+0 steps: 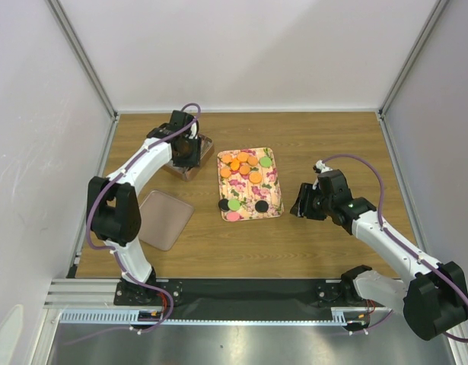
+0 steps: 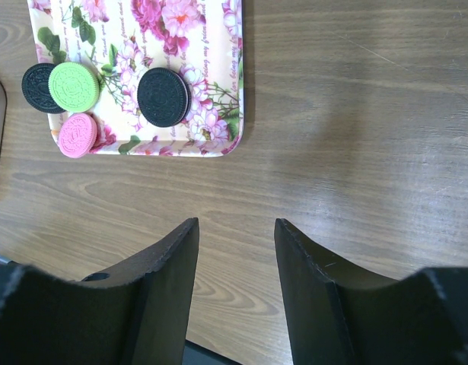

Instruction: Pack the cookies

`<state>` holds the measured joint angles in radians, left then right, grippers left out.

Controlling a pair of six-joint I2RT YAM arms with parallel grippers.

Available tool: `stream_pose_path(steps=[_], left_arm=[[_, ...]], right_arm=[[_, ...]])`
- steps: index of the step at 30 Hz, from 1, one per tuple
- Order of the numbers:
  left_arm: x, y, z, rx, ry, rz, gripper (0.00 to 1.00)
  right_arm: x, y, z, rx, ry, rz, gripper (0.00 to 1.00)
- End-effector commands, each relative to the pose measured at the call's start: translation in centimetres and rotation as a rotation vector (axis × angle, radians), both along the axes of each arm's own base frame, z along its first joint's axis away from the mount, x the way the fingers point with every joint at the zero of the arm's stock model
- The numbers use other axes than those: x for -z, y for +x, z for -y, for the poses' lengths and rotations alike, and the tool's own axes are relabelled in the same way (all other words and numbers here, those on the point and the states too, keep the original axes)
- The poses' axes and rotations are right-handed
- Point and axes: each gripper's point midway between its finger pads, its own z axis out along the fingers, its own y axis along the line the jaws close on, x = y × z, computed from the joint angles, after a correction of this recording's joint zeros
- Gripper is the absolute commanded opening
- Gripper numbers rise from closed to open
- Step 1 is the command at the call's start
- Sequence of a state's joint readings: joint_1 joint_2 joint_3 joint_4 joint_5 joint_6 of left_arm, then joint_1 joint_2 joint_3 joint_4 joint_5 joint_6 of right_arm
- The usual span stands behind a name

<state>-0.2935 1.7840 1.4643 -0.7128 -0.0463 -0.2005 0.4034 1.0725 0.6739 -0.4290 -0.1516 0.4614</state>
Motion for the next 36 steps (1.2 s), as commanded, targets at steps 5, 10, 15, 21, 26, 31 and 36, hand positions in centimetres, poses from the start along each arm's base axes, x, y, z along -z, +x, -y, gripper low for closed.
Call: stream_pose_path(steps=[5, 10, 15, 21, 26, 31, 36], left_arm=[[-2.2, 0.5, 0.0, 0.016, -0.024, 0.072, 0.5], [-3.6, 0.7, 0.1, 0.016, -0.03, 0.101, 0.5], [-6.6, 0.7, 0.2, 0.01, -0.047, 0.165, 0.5], [-9.2, -1.1, 2.7, 0.071, -0.048, 0.223, 0.51], [-9.1, -4.0, 6.2, 0.169, -0.051, 0.236, 0.52], [-7.5, -7.7, 10.2, 0.283, -0.062, 0.216, 0.53], [-5.5, -9.9, 14.0, 0.354, -0.077, 0.174, 0.54]], right_arm=[[-1.3, 0.9, -0.1, -0.002, 0.009, 0.053, 0.51], [-1.4, 0.8, -0.1, -0.003, 0.01, 0.054, 0.5], [-1.6, 0.7, -0.4, -0.015, 0.022, 0.045, 0.51], [-2.4, -0.8, -1.2, -0.059, 0.065, -0.007, 0.5], [-1.3, -3.3, -1.7, -0.059, 0.117, -0.076, 0.49], [-2.2, -2.8, 0.1, 0.0, 0.09, -0.03, 0.5], [-3.1, -1.8, 0.7, 0.024, 0.074, 0.009, 0.5]])
